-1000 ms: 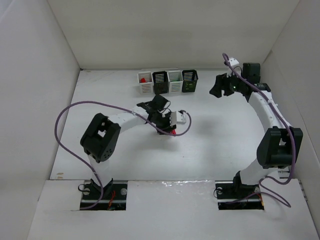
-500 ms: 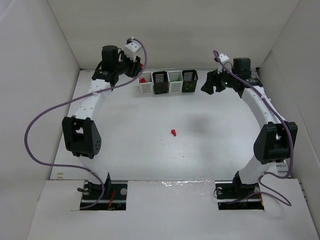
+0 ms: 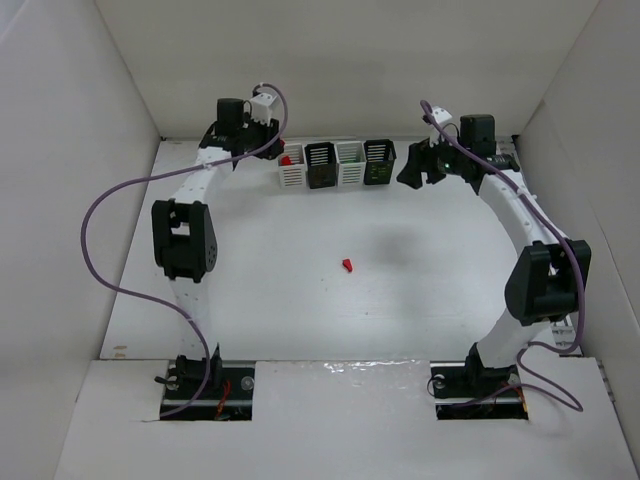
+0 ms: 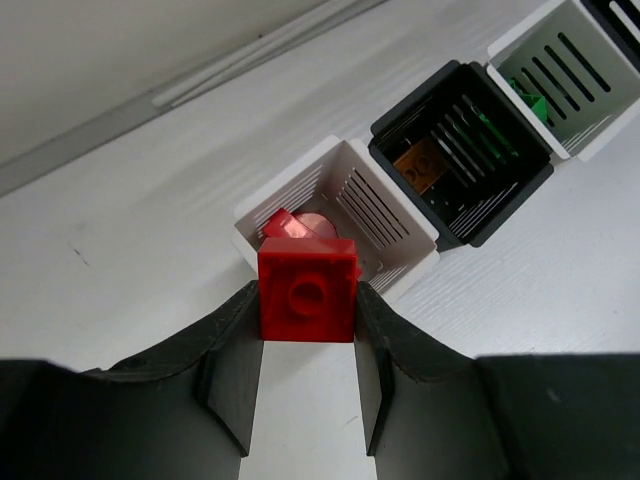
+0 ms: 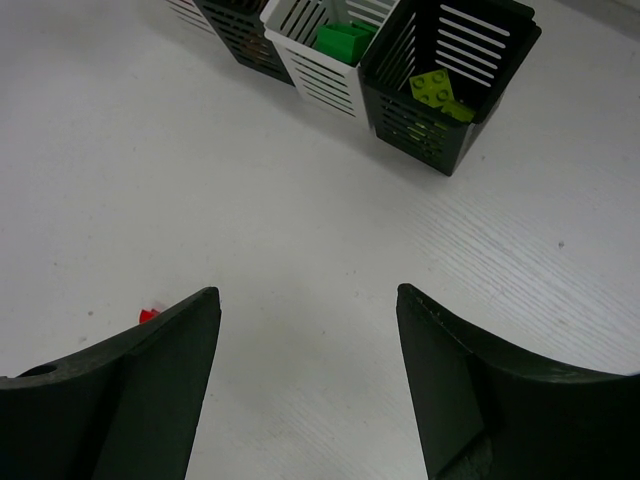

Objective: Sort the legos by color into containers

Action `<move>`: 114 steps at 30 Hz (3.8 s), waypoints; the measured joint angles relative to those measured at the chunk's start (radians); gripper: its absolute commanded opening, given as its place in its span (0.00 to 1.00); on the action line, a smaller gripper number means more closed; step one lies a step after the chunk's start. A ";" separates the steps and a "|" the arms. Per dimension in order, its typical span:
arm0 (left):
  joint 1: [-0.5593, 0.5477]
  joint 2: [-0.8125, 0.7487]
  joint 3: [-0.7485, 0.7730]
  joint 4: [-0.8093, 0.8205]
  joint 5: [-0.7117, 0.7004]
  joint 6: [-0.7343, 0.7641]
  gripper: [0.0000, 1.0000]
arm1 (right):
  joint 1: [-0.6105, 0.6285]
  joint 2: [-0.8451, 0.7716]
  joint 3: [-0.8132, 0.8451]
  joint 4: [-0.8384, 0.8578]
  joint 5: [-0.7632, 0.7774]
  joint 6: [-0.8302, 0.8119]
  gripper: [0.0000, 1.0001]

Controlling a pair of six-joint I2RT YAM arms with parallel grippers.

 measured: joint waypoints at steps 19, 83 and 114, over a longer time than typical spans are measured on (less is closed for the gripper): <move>-0.040 0.087 0.119 -0.058 0.019 0.014 0.32 | 0.011 0.026 0.028 0.006 0.011 0.000 0.79; 0.051 -0.644 -0.488 0.067 -0.327 -0.107 0.86 | 0.635 0.235 -0.135 -0.197 0.594 0.306 0.55; 0.051 -0.637 -0.530 0.102 -0.360 -0.107 1.00 | 0.545 0.350 0.462 -0.135 0.468 0.175 0.01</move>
